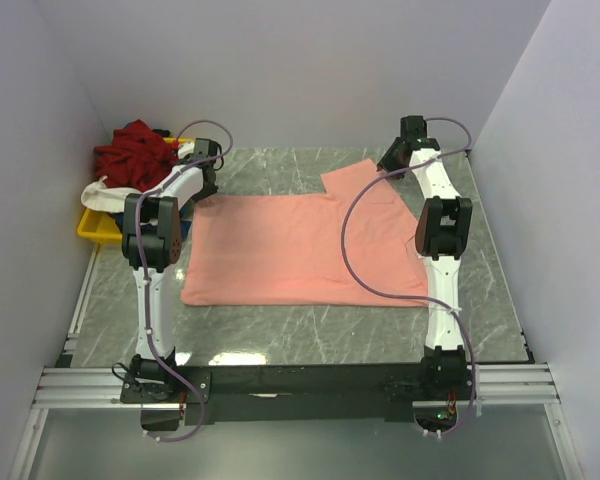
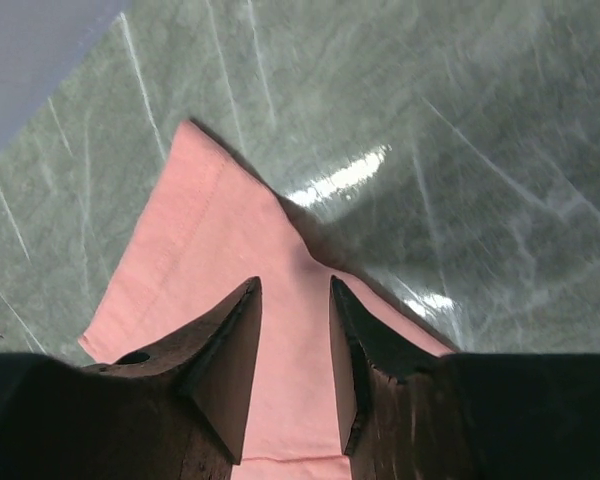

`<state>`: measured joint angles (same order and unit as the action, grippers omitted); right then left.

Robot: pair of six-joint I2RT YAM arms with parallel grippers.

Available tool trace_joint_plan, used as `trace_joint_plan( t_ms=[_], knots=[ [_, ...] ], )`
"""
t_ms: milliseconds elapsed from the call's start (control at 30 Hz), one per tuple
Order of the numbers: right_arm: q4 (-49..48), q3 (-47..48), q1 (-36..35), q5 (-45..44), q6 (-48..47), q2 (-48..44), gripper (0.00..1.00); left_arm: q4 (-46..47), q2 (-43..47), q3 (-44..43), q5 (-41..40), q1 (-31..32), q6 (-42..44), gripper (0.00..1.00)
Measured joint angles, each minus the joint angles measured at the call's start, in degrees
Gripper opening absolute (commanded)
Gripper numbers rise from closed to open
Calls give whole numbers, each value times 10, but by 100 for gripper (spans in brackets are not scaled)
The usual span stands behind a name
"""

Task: Fold and stack the t-shirts
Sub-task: Fold the tshirt

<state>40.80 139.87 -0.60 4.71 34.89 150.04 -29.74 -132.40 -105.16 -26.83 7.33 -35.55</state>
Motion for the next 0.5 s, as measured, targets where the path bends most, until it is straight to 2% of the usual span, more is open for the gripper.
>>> trace_joint_plan(
  t_ms=[233, 500],
  knots=[
    [11, 15, 0, 5, 0, 13, 38, 0, 0, -1, 2, 0, 0, 37],
    [19, 18, 0, 7, 0, 19, 31, -1, 0, -2, 13, 0, 0, 35]
  ],
)
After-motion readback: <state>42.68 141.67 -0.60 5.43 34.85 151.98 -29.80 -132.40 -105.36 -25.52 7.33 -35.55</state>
